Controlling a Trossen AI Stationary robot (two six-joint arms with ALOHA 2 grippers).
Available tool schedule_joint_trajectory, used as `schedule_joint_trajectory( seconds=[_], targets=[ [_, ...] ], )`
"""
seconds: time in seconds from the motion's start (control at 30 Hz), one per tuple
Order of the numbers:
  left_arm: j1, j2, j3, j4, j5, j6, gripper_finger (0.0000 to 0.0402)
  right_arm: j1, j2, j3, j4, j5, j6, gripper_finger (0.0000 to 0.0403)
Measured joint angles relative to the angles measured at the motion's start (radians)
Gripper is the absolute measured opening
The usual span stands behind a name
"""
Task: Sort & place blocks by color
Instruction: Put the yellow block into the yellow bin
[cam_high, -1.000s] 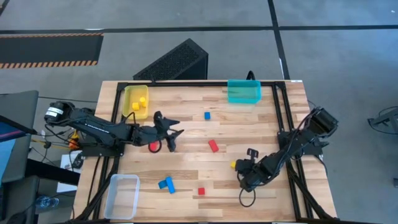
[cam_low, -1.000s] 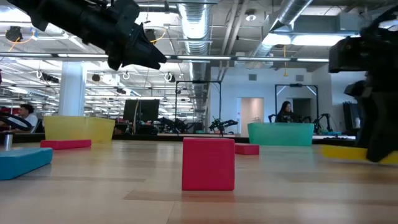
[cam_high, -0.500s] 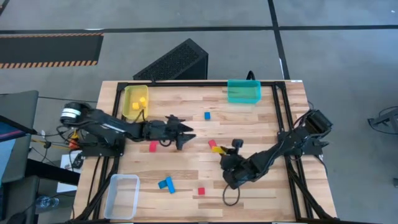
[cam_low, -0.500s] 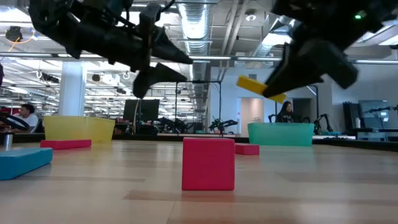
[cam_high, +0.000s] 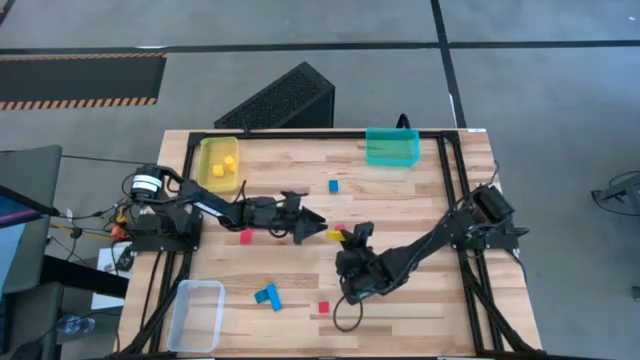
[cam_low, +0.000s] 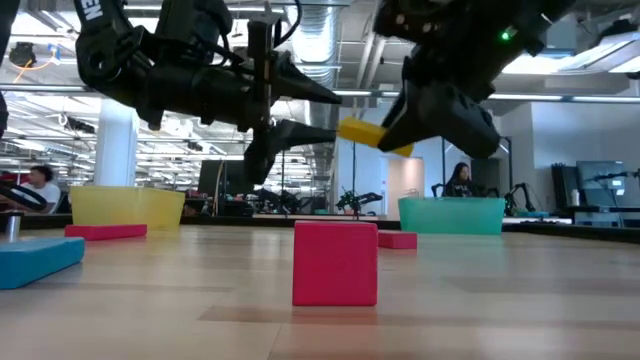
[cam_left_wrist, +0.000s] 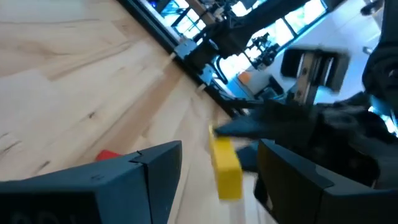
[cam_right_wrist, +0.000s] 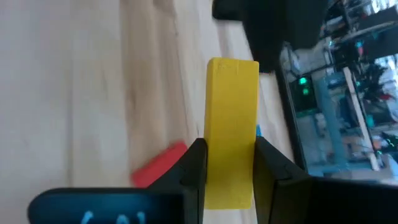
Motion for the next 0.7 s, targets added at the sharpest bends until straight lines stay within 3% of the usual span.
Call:
schedule_joint_trajectory(
  seconds=[0.4, 0.7],
  targets=[
    [-0.012, 0.000, 0.033, -0.104, -0.022, -0.001, 0.0192, -0.040, 0.004, 0.012, 0.048, 0.043, -0.143, 0.0082],
    [-0.013, -0.001, 0.033, -0.100, -0.002, 0.063, 0.0095, -0.048, 0.004, 0.019, 0.115, 0.075, -0.253, 0.0085]
  ],
)
